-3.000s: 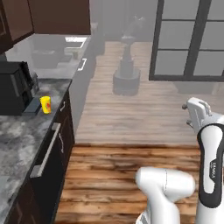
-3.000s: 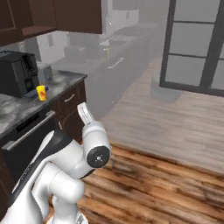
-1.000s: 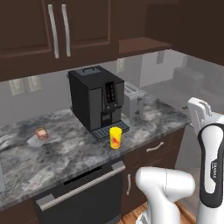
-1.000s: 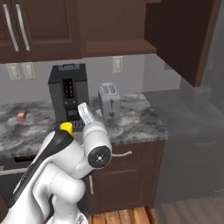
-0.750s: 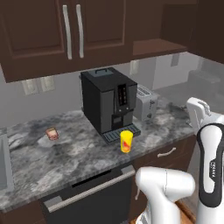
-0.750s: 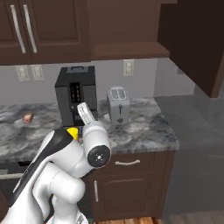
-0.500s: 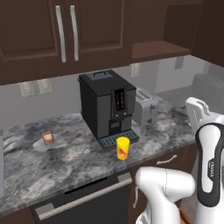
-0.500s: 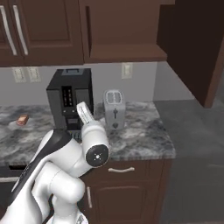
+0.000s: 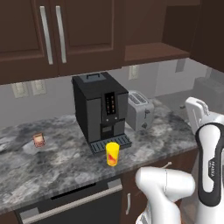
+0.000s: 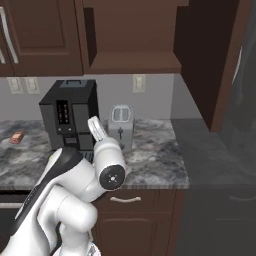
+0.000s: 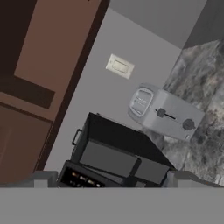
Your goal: Move the cup from next to the sink to the open cabinet. Then, move the bowl with the pear to the fridge to clear the area for faucet cleaning.
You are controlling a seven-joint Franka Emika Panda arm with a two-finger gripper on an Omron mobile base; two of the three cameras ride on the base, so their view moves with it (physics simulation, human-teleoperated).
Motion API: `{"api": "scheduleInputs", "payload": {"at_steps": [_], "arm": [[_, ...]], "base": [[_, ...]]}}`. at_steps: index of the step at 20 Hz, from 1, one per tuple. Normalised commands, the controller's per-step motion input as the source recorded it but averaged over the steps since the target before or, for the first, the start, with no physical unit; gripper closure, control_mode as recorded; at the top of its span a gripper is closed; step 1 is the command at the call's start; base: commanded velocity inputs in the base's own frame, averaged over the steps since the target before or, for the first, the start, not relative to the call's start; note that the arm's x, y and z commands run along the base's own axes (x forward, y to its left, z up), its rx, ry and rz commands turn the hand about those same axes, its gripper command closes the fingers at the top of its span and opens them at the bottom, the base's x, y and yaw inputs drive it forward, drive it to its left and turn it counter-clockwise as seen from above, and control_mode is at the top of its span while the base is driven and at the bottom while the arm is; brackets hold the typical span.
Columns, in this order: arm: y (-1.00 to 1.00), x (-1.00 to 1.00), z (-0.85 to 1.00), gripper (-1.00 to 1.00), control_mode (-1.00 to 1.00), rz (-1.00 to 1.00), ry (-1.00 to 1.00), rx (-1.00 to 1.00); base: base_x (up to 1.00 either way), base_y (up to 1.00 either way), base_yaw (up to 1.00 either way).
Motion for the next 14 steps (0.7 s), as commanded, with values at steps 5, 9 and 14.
{"api": "scheduleInputs", "payload": {"at_steps": [5,9,14], "arm": [[0.0,0.0,0.0,-1.0,1.0,0.0,0.0,0.0],[0.02,0.54,0.0,-1.0,-1.0,0.01,0.5,0.0],[0.0,0.62,-0.17,-1.0,-1.0,0.04,0.87,0.04]], "base": [[0.35,0.06,0.0],[0.17,0.03,0.0],[0.0,0.0,0.0]]}}
